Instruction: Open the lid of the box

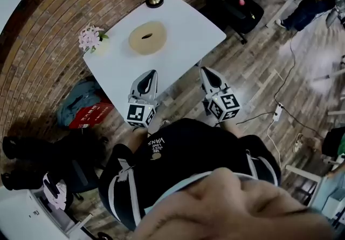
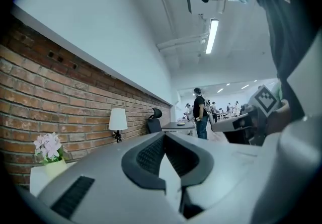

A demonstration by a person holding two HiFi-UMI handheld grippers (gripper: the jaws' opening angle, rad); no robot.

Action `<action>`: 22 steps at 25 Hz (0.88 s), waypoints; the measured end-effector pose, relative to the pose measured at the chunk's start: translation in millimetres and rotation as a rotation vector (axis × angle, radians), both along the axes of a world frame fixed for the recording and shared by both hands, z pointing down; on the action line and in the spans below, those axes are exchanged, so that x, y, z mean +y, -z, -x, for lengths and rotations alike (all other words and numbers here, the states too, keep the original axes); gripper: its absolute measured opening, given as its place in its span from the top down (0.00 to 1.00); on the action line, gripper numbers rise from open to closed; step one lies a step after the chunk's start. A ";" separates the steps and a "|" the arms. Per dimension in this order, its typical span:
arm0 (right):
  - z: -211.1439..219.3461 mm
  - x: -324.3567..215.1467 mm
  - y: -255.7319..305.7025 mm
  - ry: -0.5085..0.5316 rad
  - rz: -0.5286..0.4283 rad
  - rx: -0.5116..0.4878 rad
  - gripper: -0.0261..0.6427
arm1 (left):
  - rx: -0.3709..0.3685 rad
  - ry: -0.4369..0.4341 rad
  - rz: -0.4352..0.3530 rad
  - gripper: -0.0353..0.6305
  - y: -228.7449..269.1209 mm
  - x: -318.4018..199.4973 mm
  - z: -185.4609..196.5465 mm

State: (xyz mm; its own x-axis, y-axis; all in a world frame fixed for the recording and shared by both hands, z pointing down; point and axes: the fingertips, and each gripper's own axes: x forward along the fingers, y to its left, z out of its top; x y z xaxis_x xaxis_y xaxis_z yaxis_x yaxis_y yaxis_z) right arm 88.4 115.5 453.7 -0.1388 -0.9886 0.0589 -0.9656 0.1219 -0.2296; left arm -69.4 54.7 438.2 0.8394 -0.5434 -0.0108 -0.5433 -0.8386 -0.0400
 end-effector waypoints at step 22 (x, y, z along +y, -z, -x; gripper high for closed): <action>-6.0 -48.7 -21.5 -0.010 0.042 -0.059 0.96 | -0.049 0.014 0.026 0.93 -14.9 -41.3 -0.8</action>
State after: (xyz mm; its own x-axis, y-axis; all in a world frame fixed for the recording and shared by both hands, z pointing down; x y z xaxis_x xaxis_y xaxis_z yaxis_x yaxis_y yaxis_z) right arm 94.4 66.8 475.2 -0.1338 -0.9867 0.0920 -0.9512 0.1019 -0.2912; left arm -68.6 13.4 453.0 0.8308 -0.5548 0.0443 -0.5531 -0.8319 -0.0451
